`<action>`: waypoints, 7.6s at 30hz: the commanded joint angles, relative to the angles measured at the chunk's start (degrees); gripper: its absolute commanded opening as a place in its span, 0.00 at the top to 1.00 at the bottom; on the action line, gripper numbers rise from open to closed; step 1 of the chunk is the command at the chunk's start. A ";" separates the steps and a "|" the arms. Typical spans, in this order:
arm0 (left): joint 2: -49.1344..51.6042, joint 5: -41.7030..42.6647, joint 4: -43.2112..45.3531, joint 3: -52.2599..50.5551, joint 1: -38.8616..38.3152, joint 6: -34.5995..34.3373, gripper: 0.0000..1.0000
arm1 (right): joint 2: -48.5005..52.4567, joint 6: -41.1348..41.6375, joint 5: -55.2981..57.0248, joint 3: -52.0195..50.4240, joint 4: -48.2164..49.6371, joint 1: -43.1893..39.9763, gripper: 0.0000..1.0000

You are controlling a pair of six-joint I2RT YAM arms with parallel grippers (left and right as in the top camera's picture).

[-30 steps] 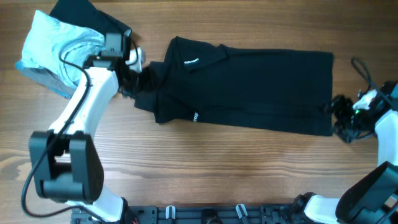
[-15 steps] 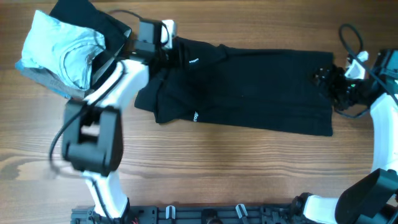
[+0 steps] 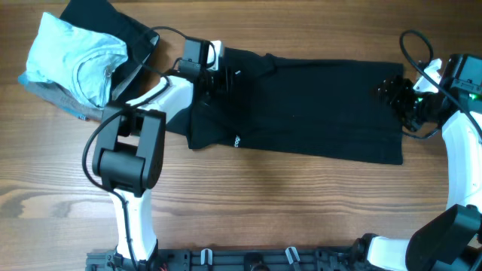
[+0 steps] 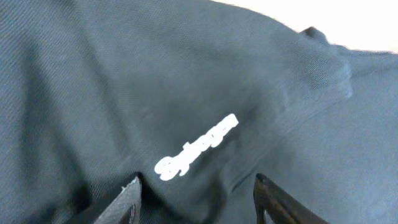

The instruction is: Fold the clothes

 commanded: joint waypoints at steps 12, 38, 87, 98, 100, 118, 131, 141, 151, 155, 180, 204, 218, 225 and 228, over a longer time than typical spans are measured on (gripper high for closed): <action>0.26 1.27 0.90 0.17 0.20 -2.84 0.96 | 2.56 0.61 5.79 0.26 3.13 0.17 0.12; -17.75 -5.09 -15.82 0.17 1.16 -6.60 0.77 | 28.68 3.21 12.00 0.28 41.35 0.17 0.19; -11.39 -14.75 -45.97 -11.37 15.06 -8.48 0.96 | 13.22 2.71 11.17 -15.10 -4.31 -3.32 0.12; -11.78 -14.78 -49.33 -11.37 15.04 -8.22 0.96 | 13.22 4.07 9.29 -18.01 5.44 -3.26 0.47; -11.78 -15.28 -49.29 -11.37 15.04 -8.09 0.96 | 13.22 3.69 7.91 -18.01 4.63 -3.15 0.47; -11.80 -14.71 -58.90 -11.39 14.47 -8.11 0.96 | 11.56 7.72 21.94 -15.69 -7.28 -6.75 0.77; -11.91 -14.47 -63.52 2.19 15.15 -5.62 0.54 | 9.07 0.66 12.87 0.63 -13.22 -6.75 0.32; -11.52 1.77 -48.09 8.98 14.03 1.75 0.53 | 8.20 -2.69 -2.32 4.55 4.28 -4.96 0.38; -7.78 -0.15 -39.30 8.50 6.45 6.97 0.42 | 8.96 -2.54 5.40 4.11 17.25 1.49 0.28; -4.92 -0.68 -39.95 8.50 5.35 6.75 0.43 | 10.91 -2.58 7.61 4.11 18.95 2.23 0.24; -3.21 -0.50 -38.95 8.74 5.07 6.01 0.96 | 21.20 0.42 15.34 4.11 23.78 2.21 0.21; -10.08 1.57 -38.07 8.96 6.69 3.50 0.96 | 34.40 -1.22 7.41 4.11 33.20 2.36 0.50; -10.36 1.40 -38.10 8.96 7.10 3.45 0.96 | 26.64 -1.42 2.40 4.46 29.55 1.70 0.96; -13.81 1.40 -39.10 8.96 10.38 0.68 0.96 | 18.82 -1.09 11.34 4.46 21.22 1.73 0.96; -15.47 1.42 -40.79 8.96 11.67 0.72 0.96 | 18.25 -1.22 14.67 4.46 15.06 1.73 0.96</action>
